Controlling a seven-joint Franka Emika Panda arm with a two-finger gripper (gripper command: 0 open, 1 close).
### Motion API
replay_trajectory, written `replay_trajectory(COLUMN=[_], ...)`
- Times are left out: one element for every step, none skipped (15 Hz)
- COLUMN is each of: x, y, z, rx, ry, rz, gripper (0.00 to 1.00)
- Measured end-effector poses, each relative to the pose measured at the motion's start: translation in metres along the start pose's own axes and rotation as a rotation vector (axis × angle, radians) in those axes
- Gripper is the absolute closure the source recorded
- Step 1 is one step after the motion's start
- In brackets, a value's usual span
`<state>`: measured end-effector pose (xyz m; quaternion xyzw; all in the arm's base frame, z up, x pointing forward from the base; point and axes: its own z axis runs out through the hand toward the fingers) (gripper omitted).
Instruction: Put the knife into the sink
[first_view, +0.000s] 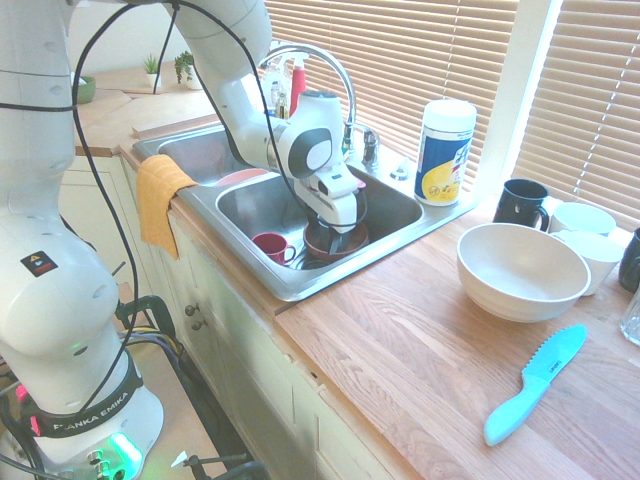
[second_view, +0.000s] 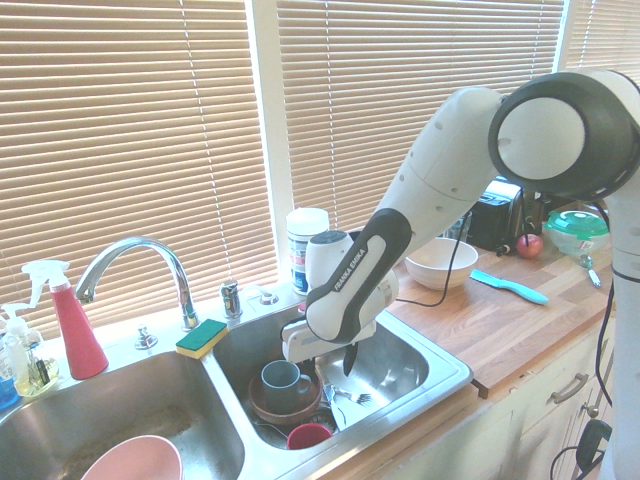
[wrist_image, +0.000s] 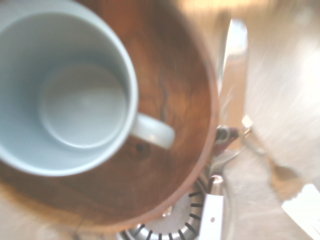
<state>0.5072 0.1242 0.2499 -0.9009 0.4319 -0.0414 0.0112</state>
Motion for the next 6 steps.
replay_trajectory(x=[0.002,0.005,0.008,0.012,0.017,0.023], y=[0.001,0.003,0.007,0.013,0.020,0.029], z=[-0.019,-0.036,-0.052,-0.069,-0.084,-0.100], rx=[-0.001,-0.001,0.001,0.001,0.001,0.003], ry=[0.003,0.005,0.007,0.009,0.010,0.008], rz=[-0.023,-0.045,-0.065,-0.082,-0.093,-0.100], gripper=[0.00,0.00,0.00,0.00,0.00,0.00])
